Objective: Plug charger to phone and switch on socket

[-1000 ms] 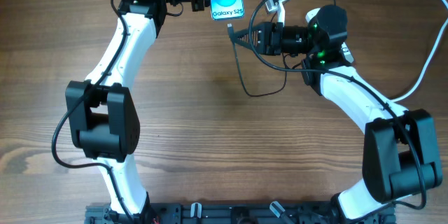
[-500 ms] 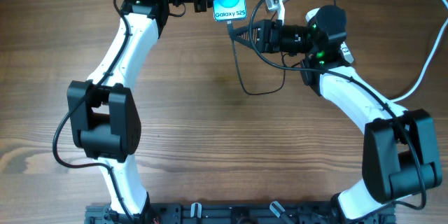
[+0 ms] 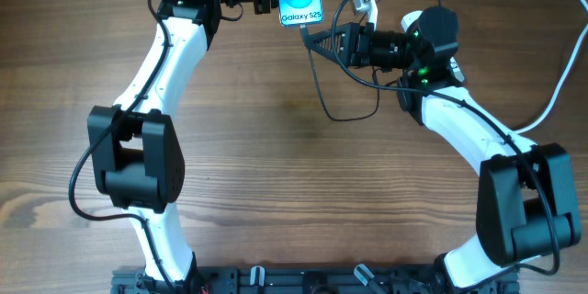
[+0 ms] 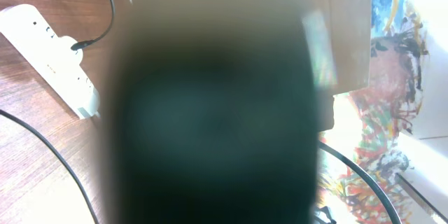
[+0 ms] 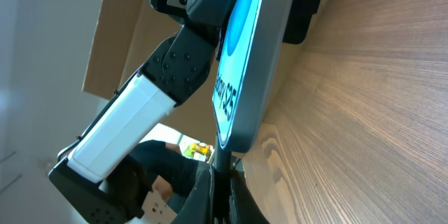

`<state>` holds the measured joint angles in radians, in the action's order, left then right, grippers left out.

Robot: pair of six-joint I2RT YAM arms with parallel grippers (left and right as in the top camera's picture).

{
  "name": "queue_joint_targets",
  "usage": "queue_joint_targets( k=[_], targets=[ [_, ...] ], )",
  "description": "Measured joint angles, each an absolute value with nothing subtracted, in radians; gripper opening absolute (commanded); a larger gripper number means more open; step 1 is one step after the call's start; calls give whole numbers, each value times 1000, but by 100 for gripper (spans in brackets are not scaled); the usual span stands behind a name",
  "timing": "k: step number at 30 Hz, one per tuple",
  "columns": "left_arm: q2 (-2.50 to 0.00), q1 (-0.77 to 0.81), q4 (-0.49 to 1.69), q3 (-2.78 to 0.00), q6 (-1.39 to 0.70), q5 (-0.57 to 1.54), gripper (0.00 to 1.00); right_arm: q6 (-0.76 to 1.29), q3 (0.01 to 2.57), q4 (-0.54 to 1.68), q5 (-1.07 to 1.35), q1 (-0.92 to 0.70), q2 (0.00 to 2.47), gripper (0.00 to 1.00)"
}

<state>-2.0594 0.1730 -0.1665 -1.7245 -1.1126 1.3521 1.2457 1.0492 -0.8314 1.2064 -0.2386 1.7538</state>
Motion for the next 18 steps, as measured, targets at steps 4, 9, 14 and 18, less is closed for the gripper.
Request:
queue_joint_targets(
  k=[4,9,14,18],
  targets=[
    [-2059,173,-167,-1724,-1113,1351,4,1254,1049,-832,1203,-239,1754,4],
    [-2059,170,-171,-1725,-1114,1342,4,1281,1047,-867,1185,-239,1754,4],
    [-2051,169,-177,-1725,-1121,1329,4,1323,1038,-908,1159,-242,1754,4],
    [-2051,162,-177,-1725,-1121,1325,4,1324,1036,-907,1113,-262,1754,4]
  ],
)
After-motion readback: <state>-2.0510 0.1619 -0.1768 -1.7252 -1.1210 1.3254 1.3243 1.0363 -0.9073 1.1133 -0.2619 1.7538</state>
